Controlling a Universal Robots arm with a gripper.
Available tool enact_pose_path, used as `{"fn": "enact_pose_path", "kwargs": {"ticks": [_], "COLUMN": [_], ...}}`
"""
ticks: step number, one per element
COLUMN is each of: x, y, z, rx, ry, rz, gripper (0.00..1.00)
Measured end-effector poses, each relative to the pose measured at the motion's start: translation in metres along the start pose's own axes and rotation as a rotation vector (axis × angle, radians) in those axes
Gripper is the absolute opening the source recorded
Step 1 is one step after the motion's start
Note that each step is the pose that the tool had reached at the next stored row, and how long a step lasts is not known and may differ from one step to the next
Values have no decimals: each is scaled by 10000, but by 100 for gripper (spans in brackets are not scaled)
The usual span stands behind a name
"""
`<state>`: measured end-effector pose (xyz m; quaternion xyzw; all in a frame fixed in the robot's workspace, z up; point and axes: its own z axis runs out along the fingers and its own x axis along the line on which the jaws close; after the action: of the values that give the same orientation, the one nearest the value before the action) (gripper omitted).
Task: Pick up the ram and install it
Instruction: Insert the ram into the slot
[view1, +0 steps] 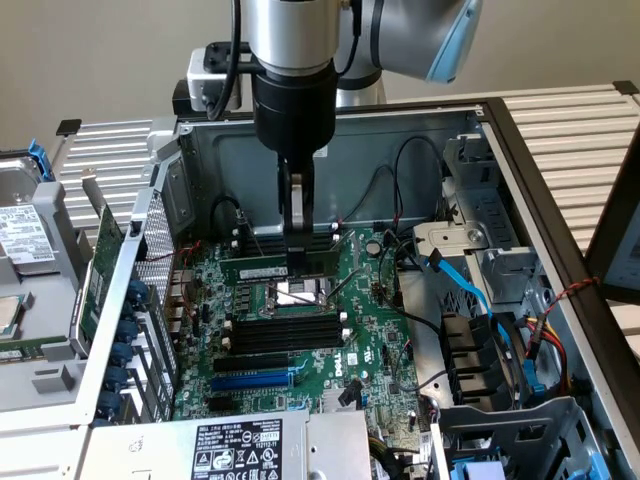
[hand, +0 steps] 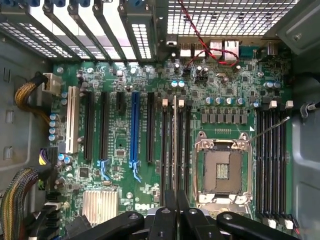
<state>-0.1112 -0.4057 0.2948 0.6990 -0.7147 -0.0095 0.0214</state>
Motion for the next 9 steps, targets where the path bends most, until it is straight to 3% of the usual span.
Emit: {"fn": "enact_pose_path", "kwargs": {"ticks": [4,9], "x": [-1,3], "y": [-2,-3], "z": [34,72], "rx": [89,90], "ry": [17,30], "rz": [3,3], "gripper": [13,13]}}
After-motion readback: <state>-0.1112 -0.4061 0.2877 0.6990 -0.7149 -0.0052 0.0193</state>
